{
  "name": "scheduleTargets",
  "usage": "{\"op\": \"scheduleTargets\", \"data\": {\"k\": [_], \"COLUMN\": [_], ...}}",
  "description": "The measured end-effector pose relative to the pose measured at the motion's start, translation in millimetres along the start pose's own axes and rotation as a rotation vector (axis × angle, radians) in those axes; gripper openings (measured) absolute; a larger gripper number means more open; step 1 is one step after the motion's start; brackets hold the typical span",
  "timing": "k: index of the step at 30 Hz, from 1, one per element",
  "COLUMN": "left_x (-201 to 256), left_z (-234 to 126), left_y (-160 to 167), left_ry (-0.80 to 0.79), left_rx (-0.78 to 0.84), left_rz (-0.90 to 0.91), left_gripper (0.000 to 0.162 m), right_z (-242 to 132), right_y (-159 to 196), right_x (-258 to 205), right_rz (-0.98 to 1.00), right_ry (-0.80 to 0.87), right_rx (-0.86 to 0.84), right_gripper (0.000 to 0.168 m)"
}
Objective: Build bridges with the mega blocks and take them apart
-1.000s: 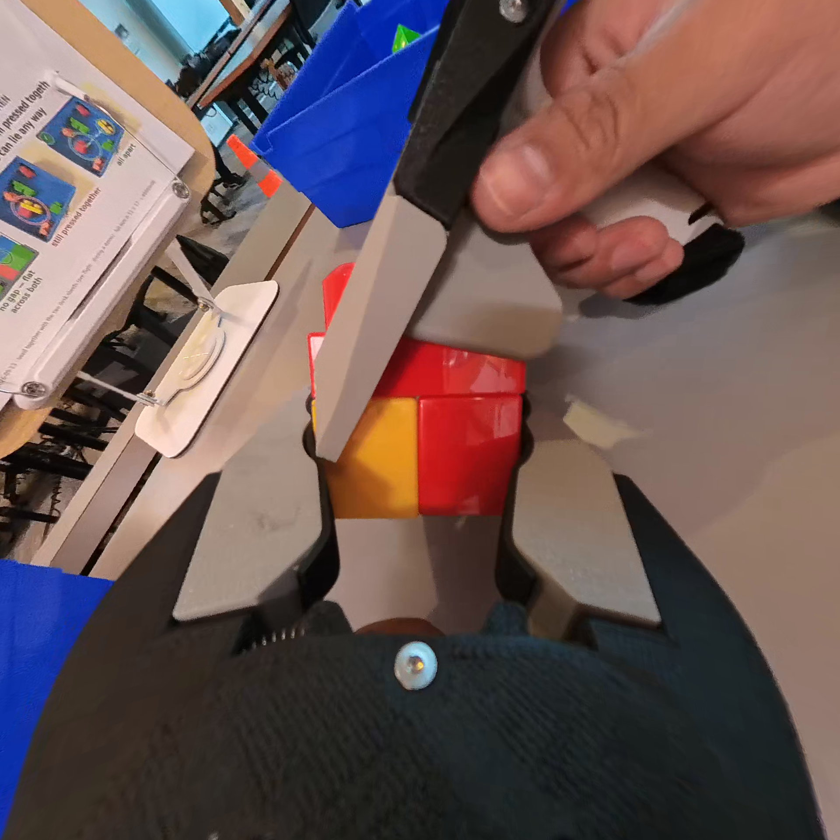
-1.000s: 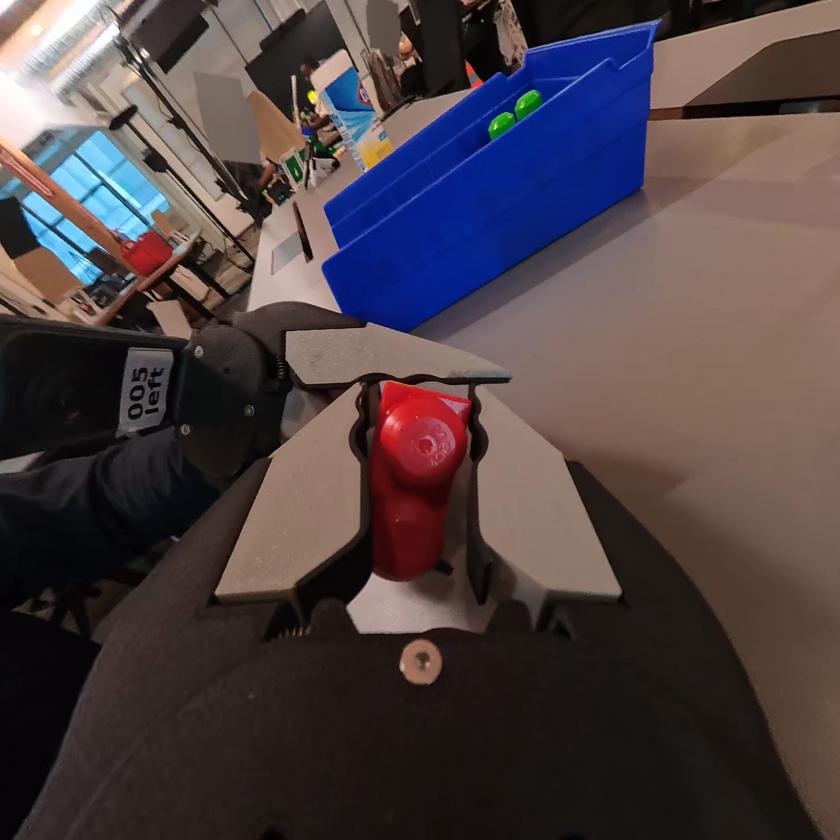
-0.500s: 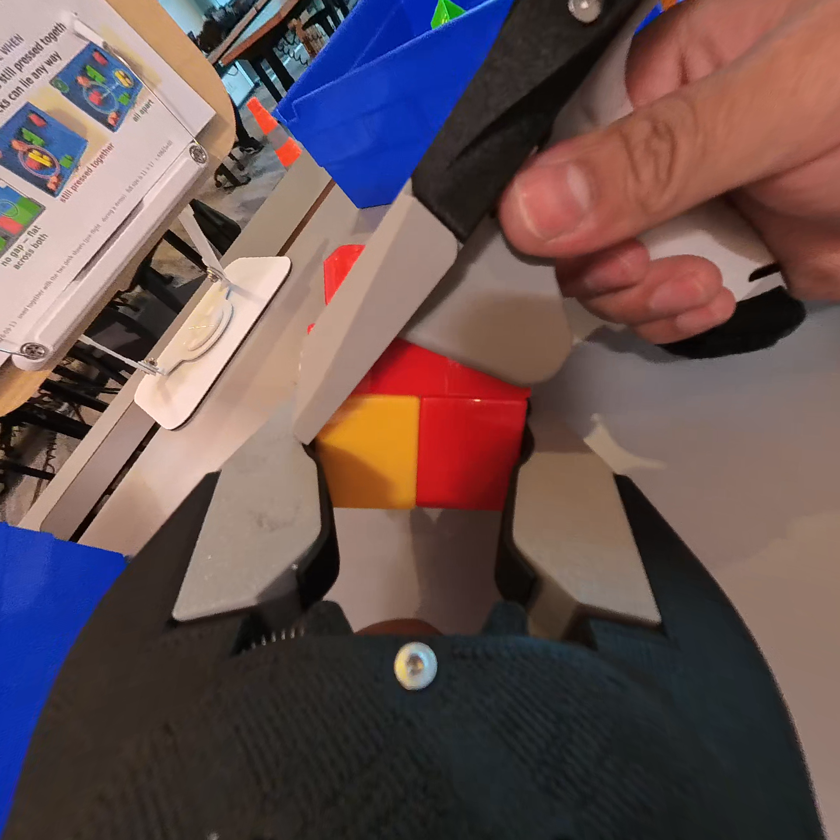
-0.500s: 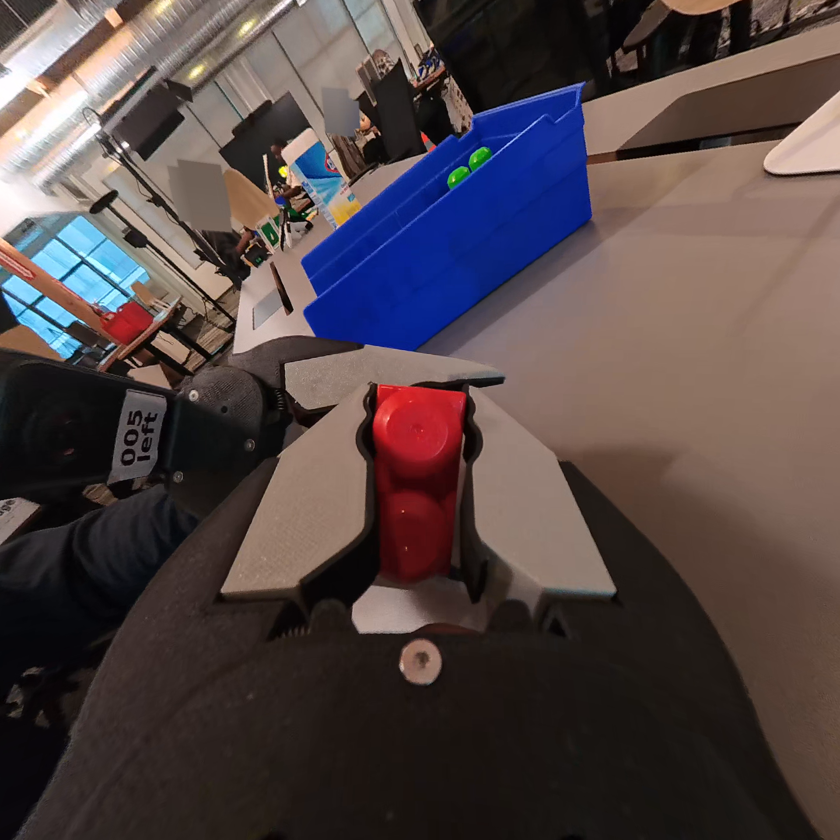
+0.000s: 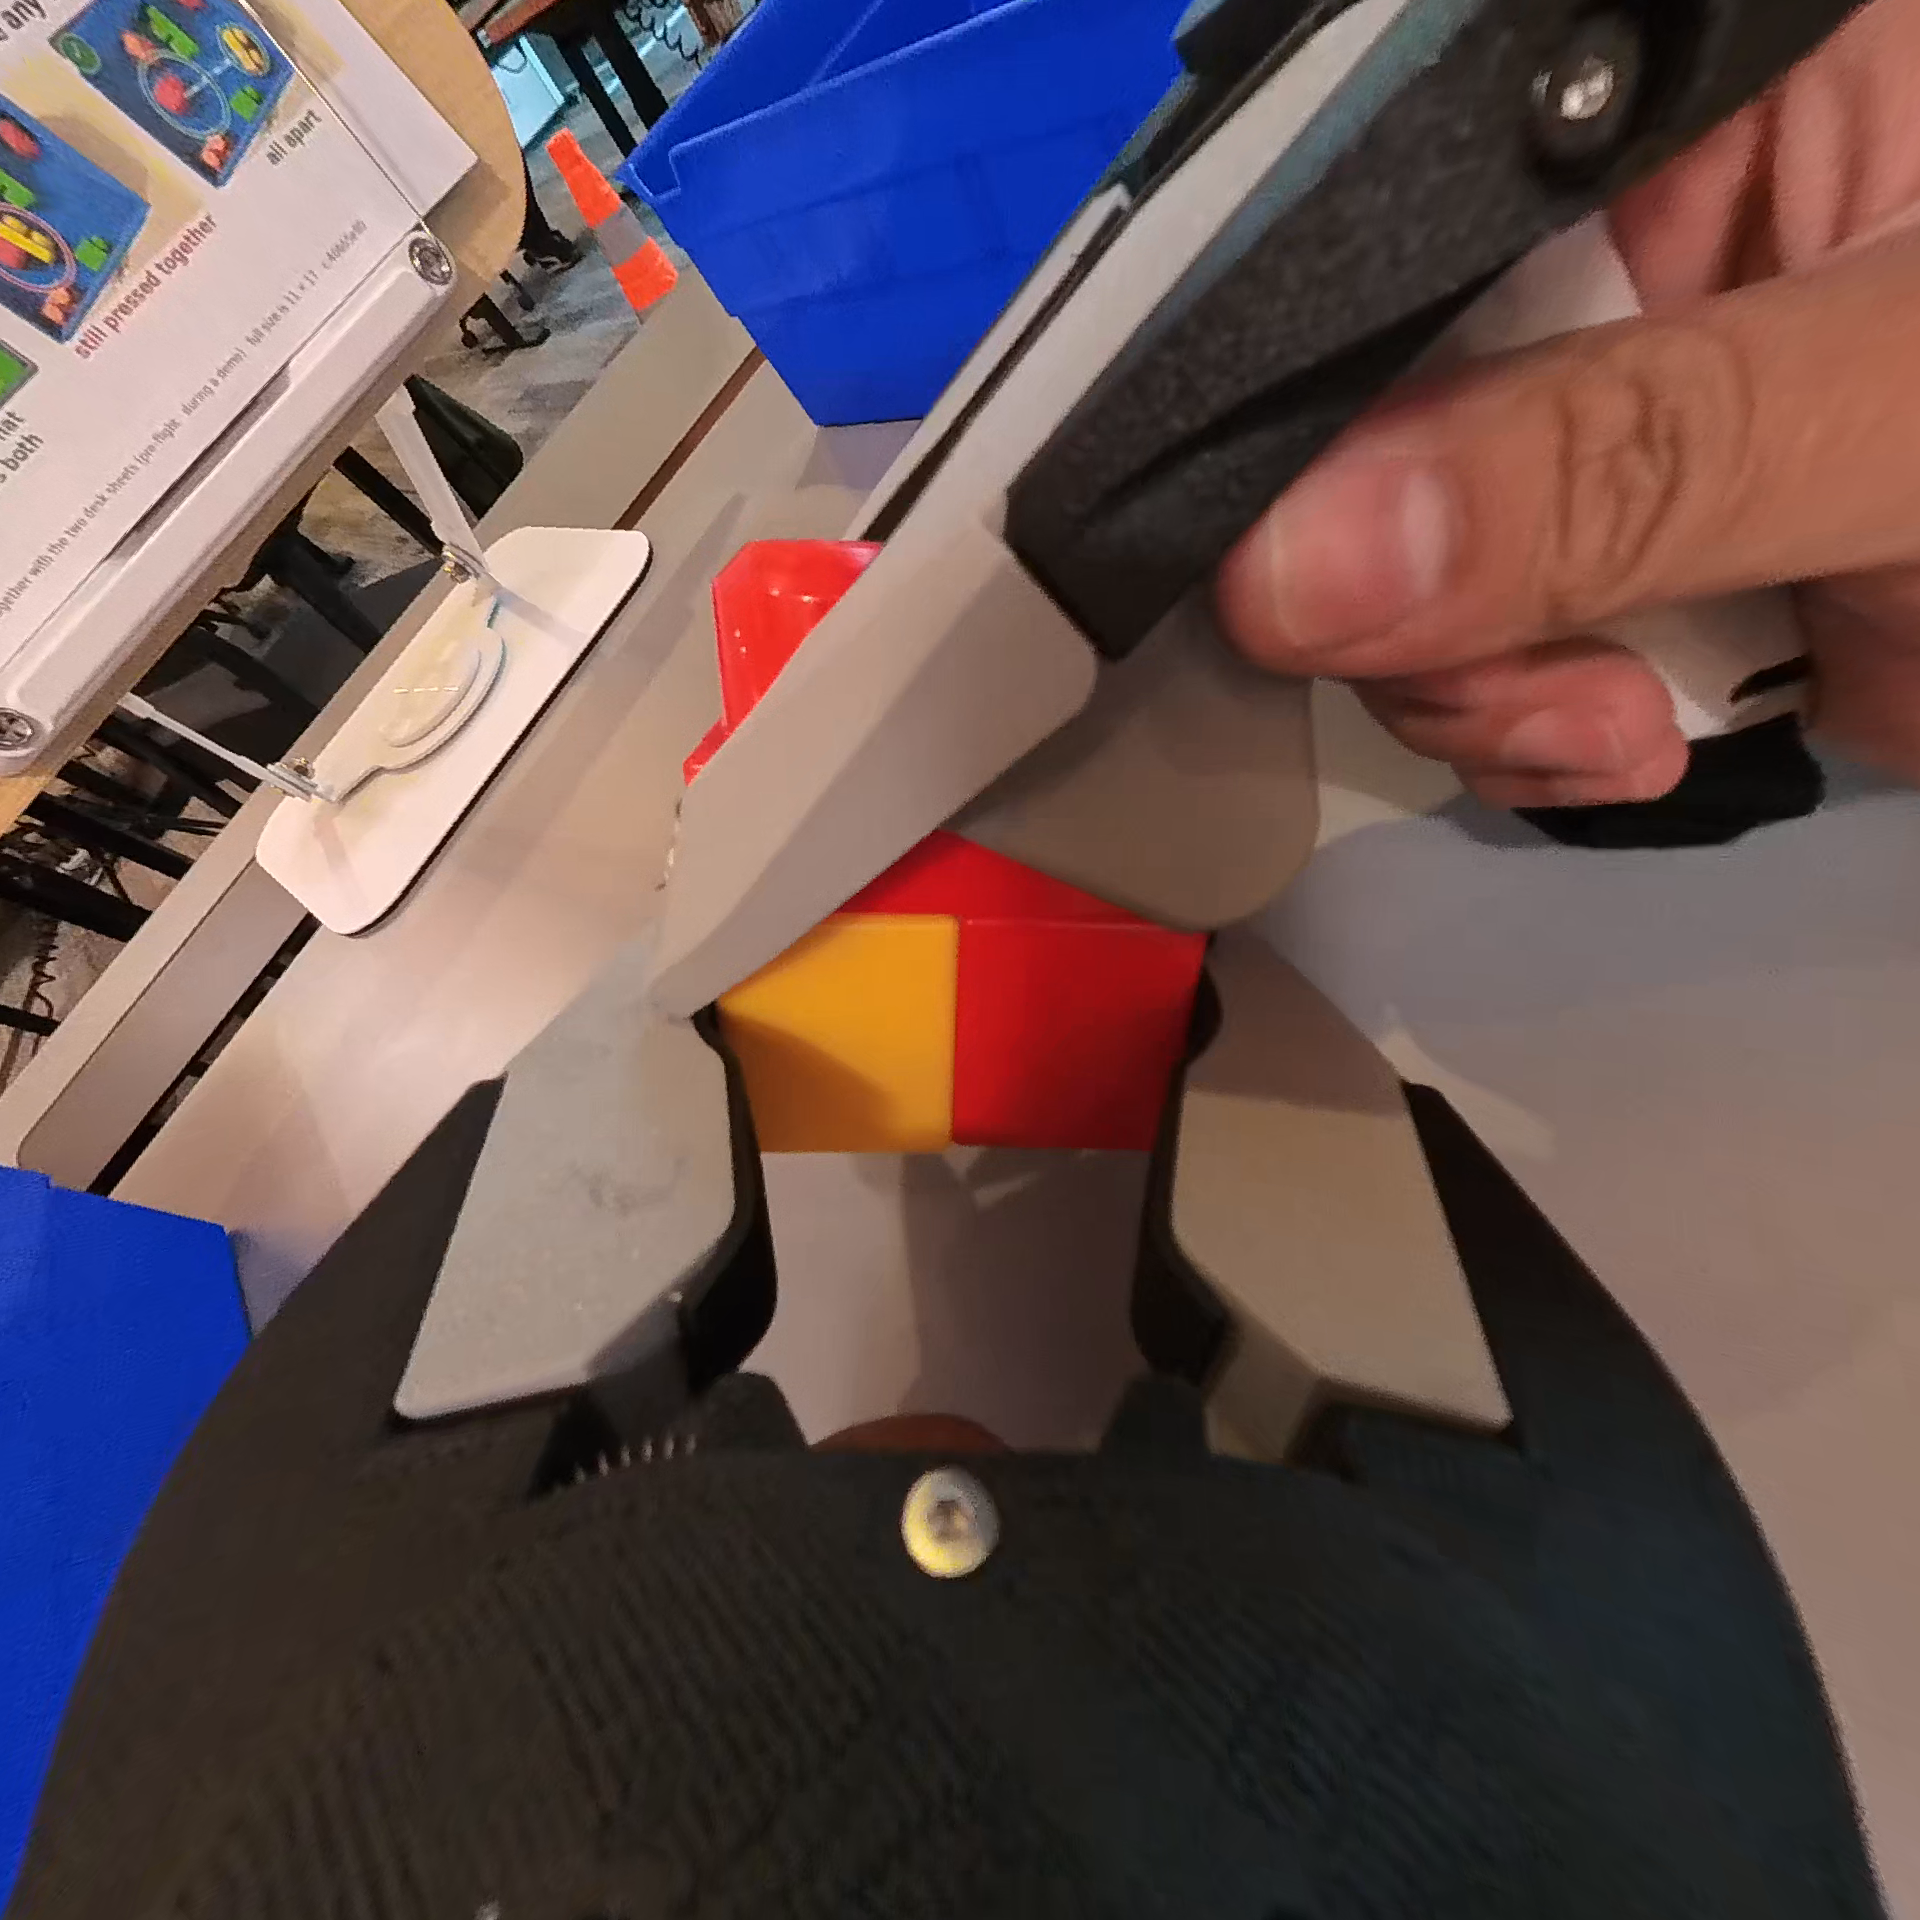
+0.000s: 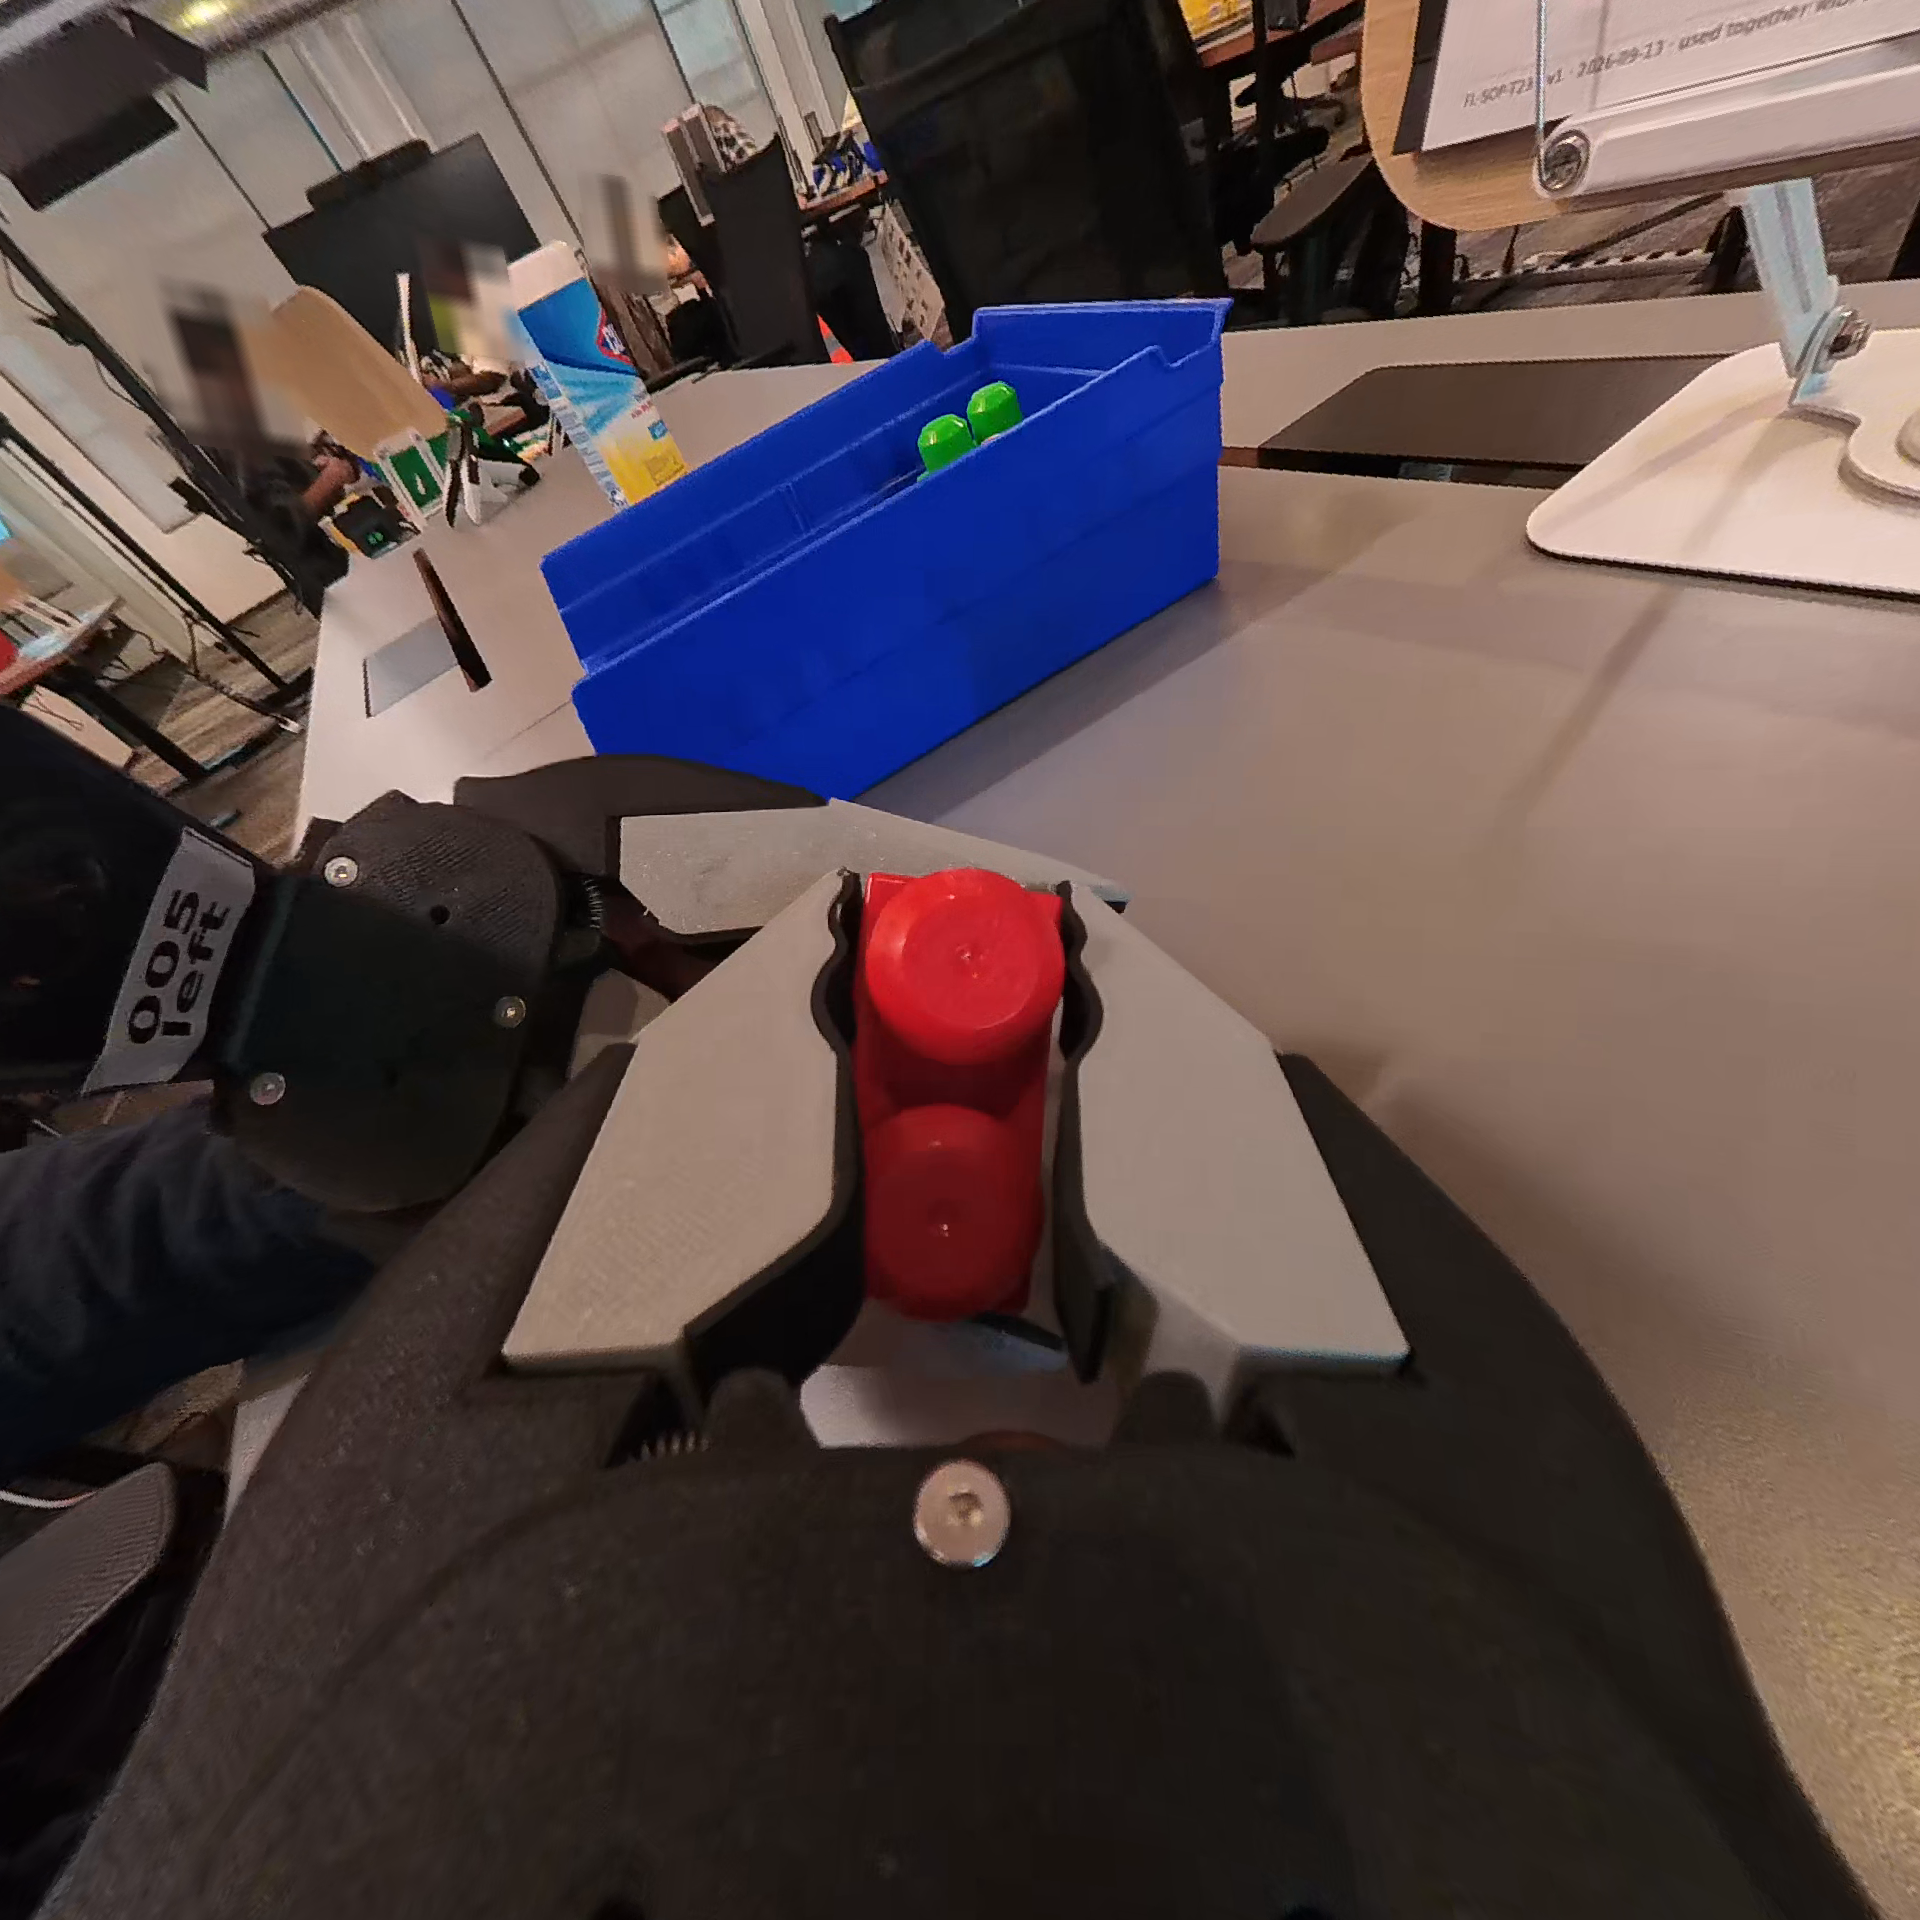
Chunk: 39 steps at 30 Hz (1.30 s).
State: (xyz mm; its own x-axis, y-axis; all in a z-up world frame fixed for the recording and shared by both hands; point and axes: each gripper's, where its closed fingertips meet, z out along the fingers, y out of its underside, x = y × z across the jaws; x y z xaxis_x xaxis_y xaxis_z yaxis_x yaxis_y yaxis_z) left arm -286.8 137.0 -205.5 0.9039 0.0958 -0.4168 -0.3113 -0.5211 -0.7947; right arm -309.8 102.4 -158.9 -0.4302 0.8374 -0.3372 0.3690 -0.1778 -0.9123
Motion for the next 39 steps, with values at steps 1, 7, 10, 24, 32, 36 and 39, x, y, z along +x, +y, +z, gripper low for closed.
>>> {"op": "scheduleTargets", "data": {"k": [1,7,10,24,32,36,39], "left_x": [0,-1,-10,-34,-25,-14,-9], "left_z": [0,1,1,-8,-9,-9,-10], "left_y": [0,4,11,15,13,11,6], "left_ry": [-0.001,-0.022,-0.088,-0.11,-0.059,-0.044,-0.029], "left_rx": [0.002,-0.023,-0.066,-0.027,-0.014,-0.02,0.004], "left_rz": [0.003,0.031,0.072,-0.054,0.032,0.137,0.182], "left_gripper": [0.085,0.084,0.084,0.085,0.085,0.085,0.085], "right_z": [0,1,1,8,1,-10,-17], "right_y": [0,3,5,29,38,49,53], "right_x": [0,4,4,-8,-12,-15,-16], "right_rz": [-0.006,0.025,0.051,0.074,-0.005,-0.053,-0.081], "right_ry": [0.002,-0.033,-0.052,-0.172,-0.201,-0.235,-0.261], "right_rx": [0.0,-0.02,-0.035,-0.169,-0.267,-0.376,-0.421], "right_gripper": [0.034,0.036,0.035,0.035,0.036,0.036,0.036]}}
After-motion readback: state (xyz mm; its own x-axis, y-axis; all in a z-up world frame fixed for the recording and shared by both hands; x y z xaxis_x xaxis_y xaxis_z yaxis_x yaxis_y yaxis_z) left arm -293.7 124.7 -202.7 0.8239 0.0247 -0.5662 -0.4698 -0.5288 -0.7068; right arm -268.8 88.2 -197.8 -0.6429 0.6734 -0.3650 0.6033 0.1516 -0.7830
